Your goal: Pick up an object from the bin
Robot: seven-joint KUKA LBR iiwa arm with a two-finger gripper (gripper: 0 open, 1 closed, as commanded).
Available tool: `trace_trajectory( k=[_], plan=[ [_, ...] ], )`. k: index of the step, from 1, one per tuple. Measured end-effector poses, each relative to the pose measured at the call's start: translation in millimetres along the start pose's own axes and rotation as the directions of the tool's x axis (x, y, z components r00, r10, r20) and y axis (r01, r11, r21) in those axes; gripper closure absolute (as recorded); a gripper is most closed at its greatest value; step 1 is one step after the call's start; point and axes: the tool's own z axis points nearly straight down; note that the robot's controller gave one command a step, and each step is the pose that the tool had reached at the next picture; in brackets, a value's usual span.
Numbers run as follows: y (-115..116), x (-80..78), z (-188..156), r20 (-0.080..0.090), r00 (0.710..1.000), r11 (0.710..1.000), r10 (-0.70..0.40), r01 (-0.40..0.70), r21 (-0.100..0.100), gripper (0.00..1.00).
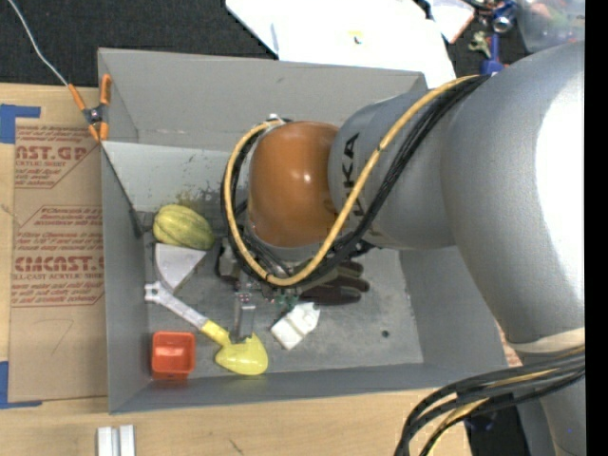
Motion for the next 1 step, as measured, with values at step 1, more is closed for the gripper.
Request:
trace_trajectory(
  k=[1],
  plan=[
    [-0.9, -1.9, -4.7, 0.007, 1.000, 1.000, 0.002, -0.002, -0.001, 0.00]
  ],
)
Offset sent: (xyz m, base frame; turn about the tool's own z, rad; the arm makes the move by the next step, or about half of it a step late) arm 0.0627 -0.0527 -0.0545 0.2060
